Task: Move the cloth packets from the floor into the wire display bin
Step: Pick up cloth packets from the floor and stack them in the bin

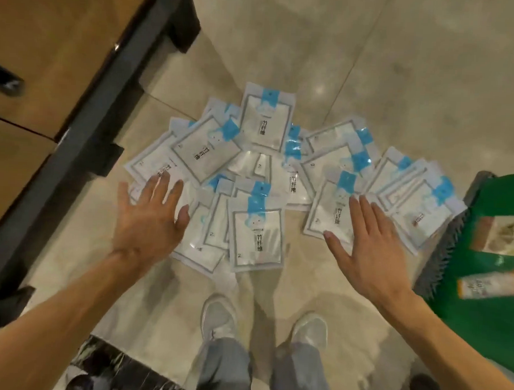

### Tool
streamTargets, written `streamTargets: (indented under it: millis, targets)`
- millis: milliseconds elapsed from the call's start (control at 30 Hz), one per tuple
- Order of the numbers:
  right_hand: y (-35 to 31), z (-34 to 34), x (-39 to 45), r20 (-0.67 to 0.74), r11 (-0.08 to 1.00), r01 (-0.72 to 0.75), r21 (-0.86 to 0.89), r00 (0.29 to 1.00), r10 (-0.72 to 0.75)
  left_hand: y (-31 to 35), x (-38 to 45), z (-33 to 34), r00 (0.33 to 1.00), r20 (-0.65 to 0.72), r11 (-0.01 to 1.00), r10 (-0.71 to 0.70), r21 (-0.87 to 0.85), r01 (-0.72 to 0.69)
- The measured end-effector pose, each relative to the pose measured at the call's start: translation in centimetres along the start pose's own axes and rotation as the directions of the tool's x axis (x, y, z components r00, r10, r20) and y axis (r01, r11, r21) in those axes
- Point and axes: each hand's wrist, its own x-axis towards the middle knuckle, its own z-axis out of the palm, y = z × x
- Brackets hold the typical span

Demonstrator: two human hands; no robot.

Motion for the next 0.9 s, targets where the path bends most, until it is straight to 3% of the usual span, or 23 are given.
streamTargets:
  millis: [167, 333, 467, 567, 667, 800, 900]
  targets:
    - [1.0, 13.9, 4.4, 0.073, 0.999, -0.004, -0.044, 0.997, 0.007, 1.3, 6.1, 12.8, 0.999, -0.025, 0.998, 0.030, 0.057, -0.029]
    - [1.2, 25.6, 7.7, 0.144, 0.999, 0.036, -0.013, 0.989, -0.034, 3.2, 10.9, 22.4, 0.999, 0.047, 0.998, 0.003, 0.059, -0.006]
    - [0.1, 31.9, 10.1, 0.149, 0.997, 0.075, 0.033, 0.986, -0.079, 4.0, 14.1, 28.6, 0.999, 0.005, 0.997, 0.048, -0.055, -0.047]
    - [-1.0, 35.3, 10.8, 0.114, 0.995, 0.090, 0.049, 0.989, -0.095, 4.7, 14.9, 32.0, 0.996, -0.045, 0.986, 0.073, -0.146, -0.078]
    - [-2.3, 36.8, 10.9, 0.096, 0.990, 0.013, 0.142, 0.995, -0.027, 5.4, 15.2, 33.5, 0.998, -0.038, 0.970, 0.040, -0.238, -0.048]
    - [-3.3, 37.0, 11.1, 0.021, 0.965, -0.017, 0.262, 1.000, 0.012, 5.8, 15.5, 33.2, 0.998, -0.018, 0.955, 0.056, -0.291, -0.058]
    - [-3.6, 36.9, 10.9, -0.054, 0.915, -0.005, 0.403, 0.998, 0.029, 6.1, 15.4, 32.3, 0.995, -0.103, 0.887, -0.004, -0.460, -0.044]
